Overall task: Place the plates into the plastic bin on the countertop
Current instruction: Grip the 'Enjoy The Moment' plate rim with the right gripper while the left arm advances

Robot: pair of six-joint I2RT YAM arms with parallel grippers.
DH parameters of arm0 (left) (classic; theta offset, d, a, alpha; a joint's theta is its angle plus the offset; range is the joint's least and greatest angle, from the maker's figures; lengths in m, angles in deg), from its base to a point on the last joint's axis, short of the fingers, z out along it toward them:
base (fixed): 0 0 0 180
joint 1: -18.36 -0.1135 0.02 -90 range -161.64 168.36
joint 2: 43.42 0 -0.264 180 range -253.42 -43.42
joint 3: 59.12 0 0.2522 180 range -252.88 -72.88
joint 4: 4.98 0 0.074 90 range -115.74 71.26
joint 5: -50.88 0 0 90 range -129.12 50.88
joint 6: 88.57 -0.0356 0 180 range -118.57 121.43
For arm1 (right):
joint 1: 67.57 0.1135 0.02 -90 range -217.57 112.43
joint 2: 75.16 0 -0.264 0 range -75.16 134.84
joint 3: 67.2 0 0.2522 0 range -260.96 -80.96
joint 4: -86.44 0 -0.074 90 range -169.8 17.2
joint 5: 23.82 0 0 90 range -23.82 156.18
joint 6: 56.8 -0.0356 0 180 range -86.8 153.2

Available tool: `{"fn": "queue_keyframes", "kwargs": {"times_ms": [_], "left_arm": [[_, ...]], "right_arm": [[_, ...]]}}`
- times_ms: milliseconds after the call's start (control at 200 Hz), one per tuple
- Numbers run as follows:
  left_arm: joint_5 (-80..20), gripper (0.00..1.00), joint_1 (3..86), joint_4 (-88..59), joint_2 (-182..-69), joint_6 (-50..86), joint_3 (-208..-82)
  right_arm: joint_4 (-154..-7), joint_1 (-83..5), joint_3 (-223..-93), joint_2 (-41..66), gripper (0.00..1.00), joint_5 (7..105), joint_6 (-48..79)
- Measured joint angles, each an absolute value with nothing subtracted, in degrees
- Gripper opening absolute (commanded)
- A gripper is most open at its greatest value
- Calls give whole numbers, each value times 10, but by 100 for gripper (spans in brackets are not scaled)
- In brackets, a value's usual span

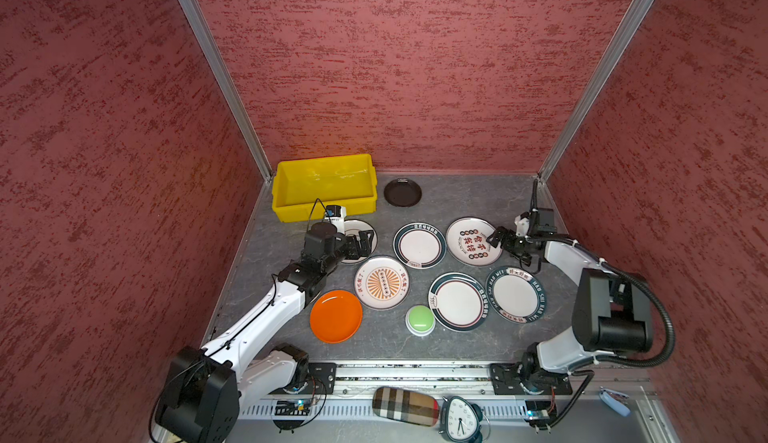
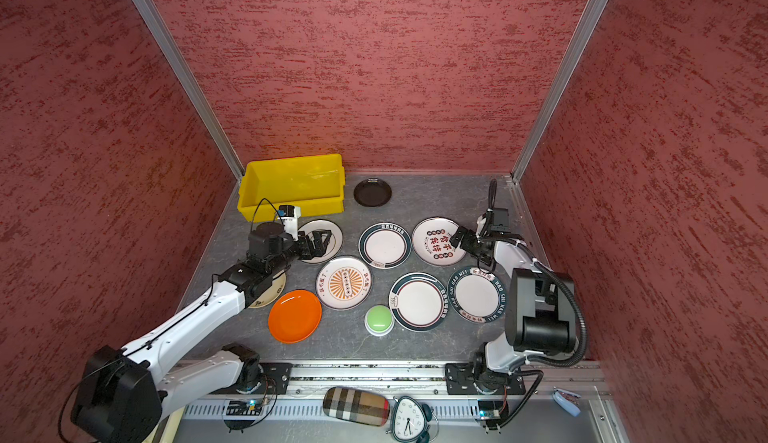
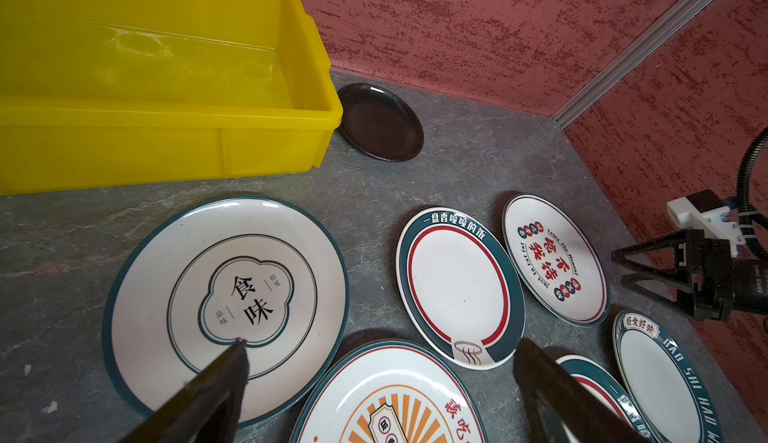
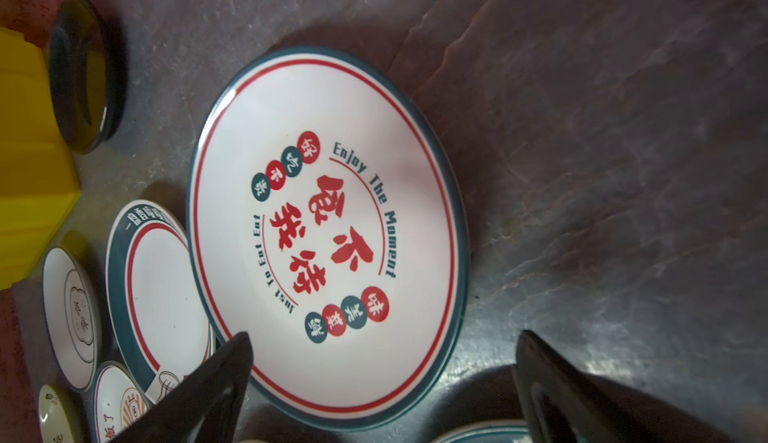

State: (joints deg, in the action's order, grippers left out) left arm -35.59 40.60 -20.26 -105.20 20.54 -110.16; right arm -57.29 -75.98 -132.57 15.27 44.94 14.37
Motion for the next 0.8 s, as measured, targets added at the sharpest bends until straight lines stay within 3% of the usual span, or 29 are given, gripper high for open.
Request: {"fn": "queue_keyframes", "kwargs": {"times_ms": [155,316,691,802], "left_arm": [[-363,99,406,-202,-1053,200,-1102],[-378,100,406,-203,-1062,196,-1102],[-392,100,407,-209,-1083,188,-1102],[-392,99,410,-209,-1084,186,-1102]], "right_arm": [[-573,-762,-1330,185,87,444,152],[-577,-765,-1332,209,66,428,156],[-611,-769,-1331,229,37,426,147],[-621,-770,-1328,231,25,435,141]]}}
